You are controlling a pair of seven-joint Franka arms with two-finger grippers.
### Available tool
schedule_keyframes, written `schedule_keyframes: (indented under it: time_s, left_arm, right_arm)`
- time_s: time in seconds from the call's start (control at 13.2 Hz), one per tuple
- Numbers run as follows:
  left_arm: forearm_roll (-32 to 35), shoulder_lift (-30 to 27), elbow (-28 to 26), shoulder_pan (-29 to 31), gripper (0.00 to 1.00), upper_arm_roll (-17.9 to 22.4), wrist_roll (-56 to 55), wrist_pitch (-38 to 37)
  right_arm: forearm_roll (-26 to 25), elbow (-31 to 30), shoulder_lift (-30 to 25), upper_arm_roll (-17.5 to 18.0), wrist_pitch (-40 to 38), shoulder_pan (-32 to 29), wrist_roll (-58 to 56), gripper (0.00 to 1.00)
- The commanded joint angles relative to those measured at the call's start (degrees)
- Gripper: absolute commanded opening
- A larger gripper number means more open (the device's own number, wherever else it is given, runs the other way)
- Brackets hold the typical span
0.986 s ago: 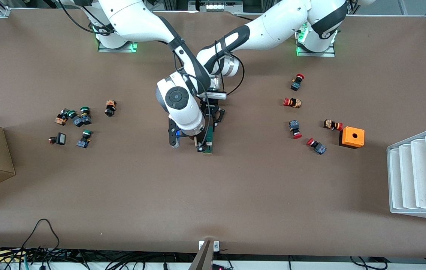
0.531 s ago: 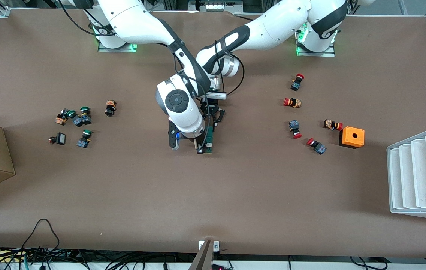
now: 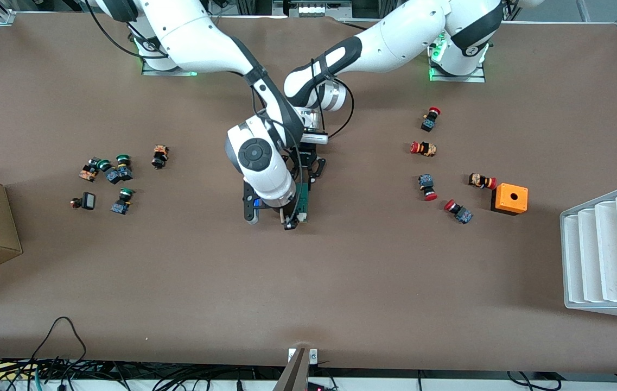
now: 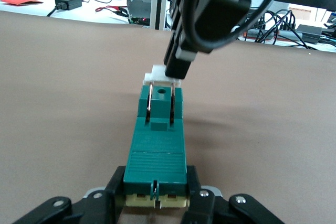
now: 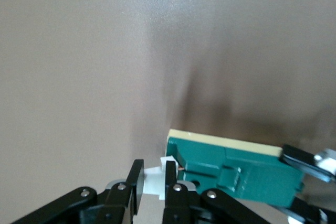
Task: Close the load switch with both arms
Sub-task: 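Open the right gripper and withdraw the right arm from the switch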
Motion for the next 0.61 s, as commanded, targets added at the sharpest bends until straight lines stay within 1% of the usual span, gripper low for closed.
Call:
schedule_keyframes:
  time_s: [0.0, 0.23, 0.3, 0.38, 0.46, 0.53]
  left_arm:
    - [1.42, 0.93, 2.05, -1.41, 0.45, 0.28, -1.83, 0.49]
    - [1.42, 0.93, 2.05, -1.41, 0.45, 0.28, -1.83, 0.49]
    - [1.42, 0.93, 2.05, -1.41, 0.45, 0.28, -1.83, 0.49]
    - [1.42, 0.93, 2.05, -1.41, 0.45, 0.28, -1.75, 0.58]
    - [1.42, 0.93, 2.05, -1.41, 0.54, 0.28, -1.66, 0.58]
    - [1.51, 0.93, 2.05, -1.41, 1.00, 0.28, -1.31, 0.58]
  right_arm:
    - [-0.26, 2.62, 2.68, 0.15, 0.34, -0.73, -0.38, 0.22]
    - [-0.26, 2.53, 2.60, 0.24, 0.08, -0.73, -0.38, 0.23]
    - [-0.18, 2.53, 2.08, 0.24, -0.79, -1.26, -0.55, 0.26]
    - [-0.17, 2.62, 0.77, 0.24, -2.37, -1.96, -0.73, 0.37]
    - [0.00, 2.53, -0.73, 0.24, -3.78, -2.92, -0.99, 0.65]
    - [0.26, 2.53, -2.40, 0.33, -5.79, -4.41, -1.77, 0.82]
